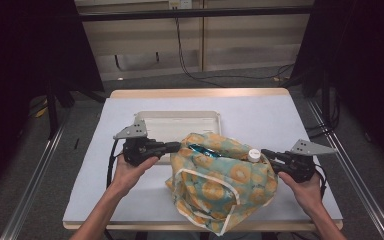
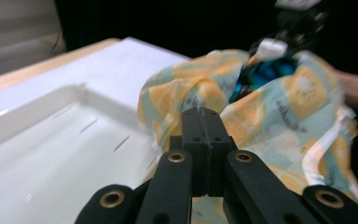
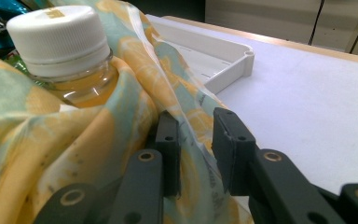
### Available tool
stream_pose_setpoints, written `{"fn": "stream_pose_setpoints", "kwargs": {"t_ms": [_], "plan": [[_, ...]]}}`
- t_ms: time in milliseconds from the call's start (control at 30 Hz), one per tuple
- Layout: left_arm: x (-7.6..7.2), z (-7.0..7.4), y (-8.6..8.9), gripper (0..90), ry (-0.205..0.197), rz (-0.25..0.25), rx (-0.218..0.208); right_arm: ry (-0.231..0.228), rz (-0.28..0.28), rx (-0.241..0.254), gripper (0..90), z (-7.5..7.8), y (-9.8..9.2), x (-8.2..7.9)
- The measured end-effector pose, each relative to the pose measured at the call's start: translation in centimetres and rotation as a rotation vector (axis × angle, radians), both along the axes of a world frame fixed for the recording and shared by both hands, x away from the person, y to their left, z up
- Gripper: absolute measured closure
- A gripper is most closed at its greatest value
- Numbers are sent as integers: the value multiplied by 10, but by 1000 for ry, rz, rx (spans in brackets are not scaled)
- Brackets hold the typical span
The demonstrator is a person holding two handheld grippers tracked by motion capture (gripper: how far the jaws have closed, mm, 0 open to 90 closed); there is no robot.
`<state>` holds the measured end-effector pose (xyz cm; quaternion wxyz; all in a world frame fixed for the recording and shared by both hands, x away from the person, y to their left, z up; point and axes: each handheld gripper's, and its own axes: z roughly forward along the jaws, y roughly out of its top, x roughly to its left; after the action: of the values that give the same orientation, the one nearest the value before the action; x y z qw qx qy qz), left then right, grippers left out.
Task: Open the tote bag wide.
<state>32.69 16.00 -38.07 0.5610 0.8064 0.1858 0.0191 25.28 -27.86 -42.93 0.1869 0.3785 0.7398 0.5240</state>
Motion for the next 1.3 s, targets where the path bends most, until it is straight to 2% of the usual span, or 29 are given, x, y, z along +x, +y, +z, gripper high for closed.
{"fn": "stream_pose_setpoints", "kwargs": {"t_ms": [67, 167, 200, 233, 400, 433, 533, 567, 633, 667, 767, 800, 867, 1000, 1067, 1133, 1200, 1233, 1300], "plan": [[-1, -6, -1, 900, 12, -11, 18, 1, -2, -3, 728, 0, 0, 0], [-7, -18, -2, 900, 32, -37, 84, 5, -3, -6, 719, 0, 0, 0], [-7, -18, -2, 900, 32, -37, 84, 5, -9, -15, 707, 1, 1, 0], [-9, -23, -2, 900, 37, -41, 122, 6, -11, -13, 701, 3, 1, 0], [-12, -29, -2, 900, 44, -57, 128, -1, -24, -17, 662, 8, 0, -5], [-14, -32, -3, 900, 41, -66, 145, -6, -21, -19, 646, 10, -1, -8], [-20, -45, -6, 900, 59, -89, 158, -25, -25, 3, 651, 15, -6, -19], [-24, -54, -8, 900, 73, -111, 184, -22, -24, 3, 655, 14, -7, -21], [-25, -57, -9, 900, 79, -116, 190, -16, -21, 5, 656, 12, -7, -22], [-26, -60, -9, 900, 91, -120, 182, 6, -11, 10, 691, 5, -6, -22], [-28, -66, -9, 900, 102, -126, 163, 18, -2, 5, 734, 2, -6, -22], [-29, -67, -9, 900, 106, -125, 165, 25, 19, 12, 844, 2, -6, -23], [-30, -70, -8, 900, 108, -131, 167, 28, 36, 12, 900, 1, -7, -24], [-30, -76, -9, 900, 119, -133, 159, 45, 40, -8, 900, -3, -7, -23], [-31, -78, -9, 900, 121, -139, 164, 56, 36, -37, 900, -4, -8, -22], [-31, -79, -10, 900, 123, -141, 169, 60, 34, -40, 900, -5, -10, -21], [-31, -80, -10, 900, 130, -132, 158, 71, 24, -68, 900, -8, -12, -20], [-32, -80, -11, 900, 131, -133, 156, 99, 23, -95, 900, -16, -14, -16], [-32, -81, -11, 900, 125, -131, 163, 111, 21, -103, 900, -20, -14, -15]]}}
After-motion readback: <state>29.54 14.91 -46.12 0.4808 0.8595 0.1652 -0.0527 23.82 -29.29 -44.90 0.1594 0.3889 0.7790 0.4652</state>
